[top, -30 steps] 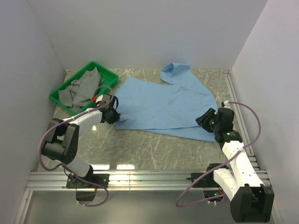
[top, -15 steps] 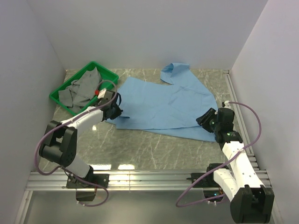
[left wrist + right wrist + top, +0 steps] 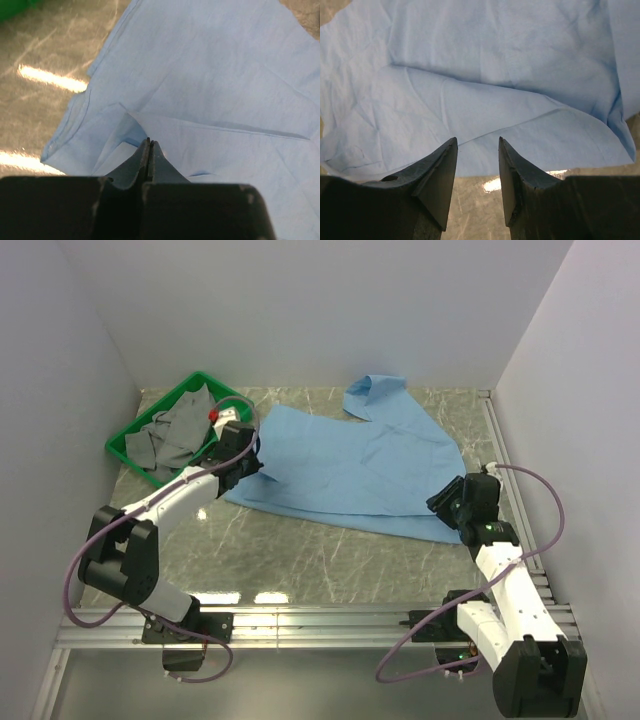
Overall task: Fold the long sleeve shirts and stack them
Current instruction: Fold the shirt
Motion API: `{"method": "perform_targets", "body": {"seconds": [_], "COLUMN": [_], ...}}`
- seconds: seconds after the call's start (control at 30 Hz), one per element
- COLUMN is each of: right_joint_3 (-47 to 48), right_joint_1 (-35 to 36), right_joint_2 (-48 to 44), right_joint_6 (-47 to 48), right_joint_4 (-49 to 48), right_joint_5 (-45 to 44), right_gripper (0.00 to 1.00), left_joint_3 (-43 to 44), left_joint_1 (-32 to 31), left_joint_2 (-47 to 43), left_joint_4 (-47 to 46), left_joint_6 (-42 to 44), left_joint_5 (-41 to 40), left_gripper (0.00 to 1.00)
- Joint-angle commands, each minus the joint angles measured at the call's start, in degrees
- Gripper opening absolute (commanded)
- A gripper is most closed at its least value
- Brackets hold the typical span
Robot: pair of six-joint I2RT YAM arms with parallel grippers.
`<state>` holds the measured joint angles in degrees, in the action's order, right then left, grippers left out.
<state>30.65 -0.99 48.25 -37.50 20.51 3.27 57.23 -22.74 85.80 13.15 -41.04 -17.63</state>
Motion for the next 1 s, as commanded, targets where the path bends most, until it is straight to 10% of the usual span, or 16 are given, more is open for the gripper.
{"method": "perform_targets", "body": {"seconds": [0.0, 0.77, 0.97], "right_joint_3": [-0.68, -0.77, -0.68], "right_joint_1": [-0.15, -0.59, -0.5], "right_joint_2": [1.14, 0.36, -2.19], "right_joint_6": [-2.75, -2.85, -0.74], "right_joint_4": [2.16, 4.18, 2.87], "right_joint_5": [-4.31, -7.04, -4.24], "right_gripper": [0.46, 0.45, 0.46], "left_joint_3": [1.57, 7.8, 10.44], "left_joint_1": [-0.29, -0.29, -0.29], "left_joint_2": [-1.6, 9.21, 10.35], "left_joint_4": [-4.44, 1.71, 1.71], "left_joint_6": [6.14, 14.49, 14.23], "left_joint_5": [-1.44, -11.11, -13.75], "left_gripper": [0.0, 0.09, 0.54]}}
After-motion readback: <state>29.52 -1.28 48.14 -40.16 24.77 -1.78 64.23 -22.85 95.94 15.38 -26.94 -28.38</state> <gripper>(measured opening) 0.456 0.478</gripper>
